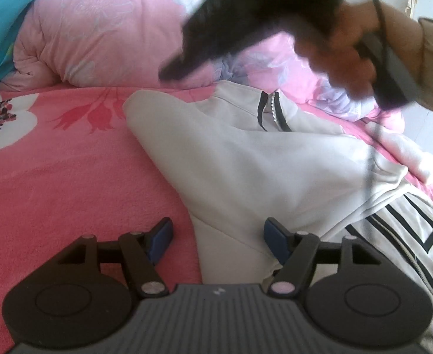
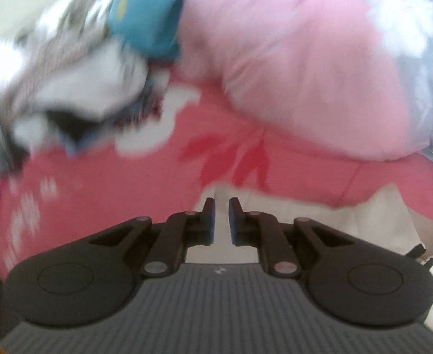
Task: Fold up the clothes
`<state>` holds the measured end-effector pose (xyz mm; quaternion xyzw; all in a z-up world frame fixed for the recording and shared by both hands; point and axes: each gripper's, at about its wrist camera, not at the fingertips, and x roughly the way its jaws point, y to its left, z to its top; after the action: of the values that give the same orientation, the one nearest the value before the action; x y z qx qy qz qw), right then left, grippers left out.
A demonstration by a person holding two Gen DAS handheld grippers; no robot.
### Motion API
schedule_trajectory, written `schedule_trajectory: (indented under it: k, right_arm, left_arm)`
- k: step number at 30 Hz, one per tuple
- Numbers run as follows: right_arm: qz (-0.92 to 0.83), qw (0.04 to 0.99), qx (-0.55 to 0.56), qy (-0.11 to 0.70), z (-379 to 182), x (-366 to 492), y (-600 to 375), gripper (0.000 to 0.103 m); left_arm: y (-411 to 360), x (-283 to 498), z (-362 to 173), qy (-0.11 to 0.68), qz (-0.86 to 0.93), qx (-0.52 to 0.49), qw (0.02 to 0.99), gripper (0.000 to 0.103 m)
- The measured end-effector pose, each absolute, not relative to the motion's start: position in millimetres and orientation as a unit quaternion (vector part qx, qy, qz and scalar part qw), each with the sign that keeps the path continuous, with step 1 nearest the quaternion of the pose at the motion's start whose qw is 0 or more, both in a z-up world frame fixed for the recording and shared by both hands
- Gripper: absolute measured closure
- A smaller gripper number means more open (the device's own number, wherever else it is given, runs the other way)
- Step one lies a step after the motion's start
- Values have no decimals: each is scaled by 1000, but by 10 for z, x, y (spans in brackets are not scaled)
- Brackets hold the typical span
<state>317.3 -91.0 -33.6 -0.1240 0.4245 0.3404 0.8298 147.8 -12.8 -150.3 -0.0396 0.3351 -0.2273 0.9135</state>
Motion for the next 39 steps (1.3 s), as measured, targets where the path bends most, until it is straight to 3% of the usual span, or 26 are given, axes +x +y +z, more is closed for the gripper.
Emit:
schedule_trajectory:
  k: [5,10,17,20,22,24,29,36,39]
  right_arm:
    - [335,810,-176,448,-751,3196,-616,94]
    - [299,838,-107,443,-877,3532,-618,94]
    - [255,891,-4,375,-441,3409,-1197,93]
    - [225,916,43,330,-137,3128,-1770,82]
    - [197,930,68,302,12,2853,-2251,65]
    - [167,942,79,282,91,2555,-2717,56]
    - [62,955,81,279,-114,1878,-3583,56]
    - [8,950,83,301,-801,1537,-4039,58]
    - [-21,939,82,335,-1197,1549,-4166,69]
  left_arm:
    - [-147,1444,-1509,334,-226,-35,915,33]
    - [-159,1440,-1516,334,-226,-34,915,33]
    - [-157,1436,-1523,334,-228,-38,914,33]
    - [-167,1430,-1530,334,-228,-38,914,33]
    - [-169,1423,-1539,334,-228,-38,914,33]
    - [-156,1435,-1553,333,-229,-39,914,32]
    - [-164,1470,-1580,331,-232,-38,914,28]
    - [-139,1456,-1610,325,-244,-50,912,22]
    - [-101,1440,-1602,319,-245,-61,914,25]
